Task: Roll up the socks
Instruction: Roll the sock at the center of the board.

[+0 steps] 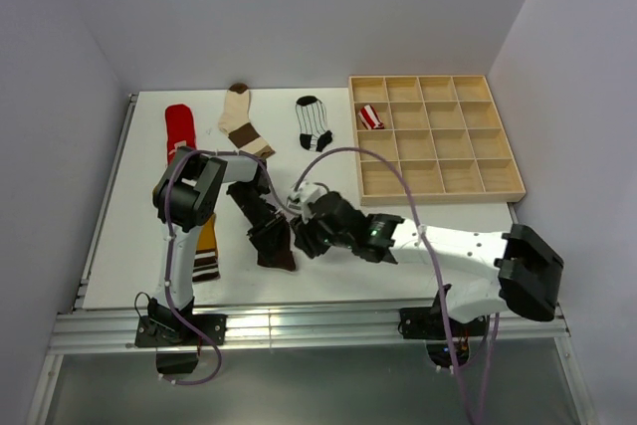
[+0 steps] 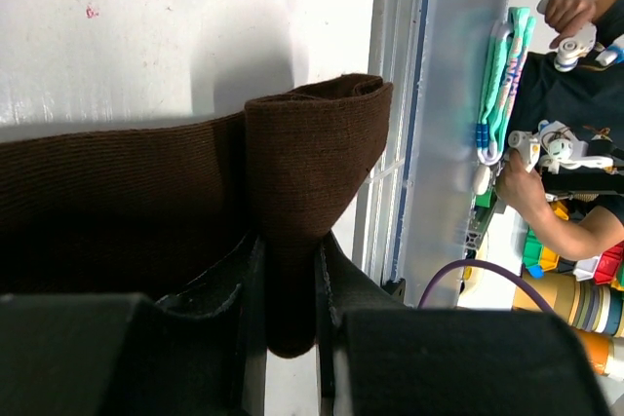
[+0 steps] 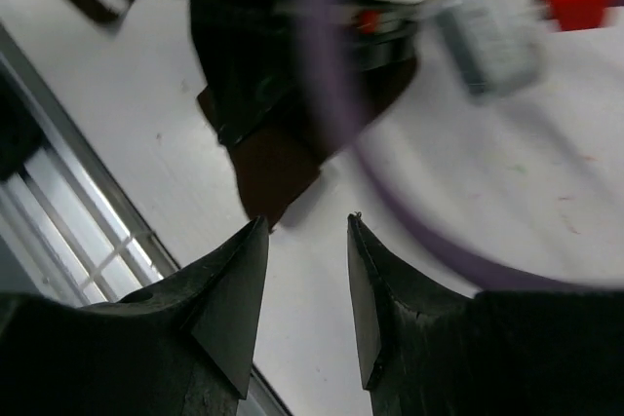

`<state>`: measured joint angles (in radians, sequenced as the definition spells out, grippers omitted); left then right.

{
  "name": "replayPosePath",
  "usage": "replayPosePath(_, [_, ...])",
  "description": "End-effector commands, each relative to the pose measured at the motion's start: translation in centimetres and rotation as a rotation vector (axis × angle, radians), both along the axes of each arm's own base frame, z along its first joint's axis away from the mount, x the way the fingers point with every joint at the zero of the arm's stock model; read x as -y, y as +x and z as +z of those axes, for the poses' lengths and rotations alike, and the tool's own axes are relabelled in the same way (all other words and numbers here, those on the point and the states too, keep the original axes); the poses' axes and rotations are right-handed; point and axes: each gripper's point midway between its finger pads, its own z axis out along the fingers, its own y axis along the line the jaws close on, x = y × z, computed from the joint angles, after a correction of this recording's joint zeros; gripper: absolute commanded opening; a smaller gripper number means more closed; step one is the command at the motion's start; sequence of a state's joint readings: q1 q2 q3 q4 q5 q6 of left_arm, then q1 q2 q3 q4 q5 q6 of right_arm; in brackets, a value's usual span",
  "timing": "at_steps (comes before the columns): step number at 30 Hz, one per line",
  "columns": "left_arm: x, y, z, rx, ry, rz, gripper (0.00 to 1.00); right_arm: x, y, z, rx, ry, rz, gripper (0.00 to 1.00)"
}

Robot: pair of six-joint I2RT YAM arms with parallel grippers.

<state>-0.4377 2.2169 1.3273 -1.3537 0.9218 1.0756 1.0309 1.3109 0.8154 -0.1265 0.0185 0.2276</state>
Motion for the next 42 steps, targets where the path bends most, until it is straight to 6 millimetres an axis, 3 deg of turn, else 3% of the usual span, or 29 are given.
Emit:
replayPosePath(1, [-1.0,1.9,-3.5,0.154,0.01,-0.076,0.0,-2.7,-0.1,0.8,0.117,-0.012,0.082,0.46])
replayPosePath(7, [-1.3,1.8,-3.7,0.148,0.016,-0.074,0.0,-5.6,-1.3,0.0,0.179,-0.088,0.189,0.54])
replayPosePath(13, [-1.3,2.0,-3.6,0.144,0.013,-0.066,0.0,-7.5,-2.5,-2.5,0.205,-0.195,0.293,0.58])
replayPosePath(18, [-1.4,2.2,-3.6,0.146,0.014,-0.068,0.0,-7.5,-3.2,-4.0,0.226,-0.281,0.34,0.59])
replayPosePath(33, [-1.3,2.5,-3.3,0.142,0.015,-0.071,0.0,-7.7,-2.7,-8.2,0.295,-0.458,0.371,0.59])
replayPosePath(36, [-1.3,2.5,-3.2,0.139,0.016,-0.074,0.0,-7.8,-2.4,-8.4,0.3,-0.462,0.356,0.57])
replayPosePath(39, [-1.3,2.5,-3.0,0.137,0.011,-0.078,0.0,-7.4,-2.2,-9.3,0.298,-0.494,0.349,0.45])
replayPosePath(40, [-1.2,2.6,-3.0,0.141,0.009,-0.077,0.01,-7.4,-2.3,-9.5,0.296,-0.499,0.352,0.36])
replayPosePath(42, [-1.1,3.0,-2.7,0.153,0.007,-0.067,0.07,-7.4,-2.3,-9.5,0.292,-0.5,0.356,0.32])
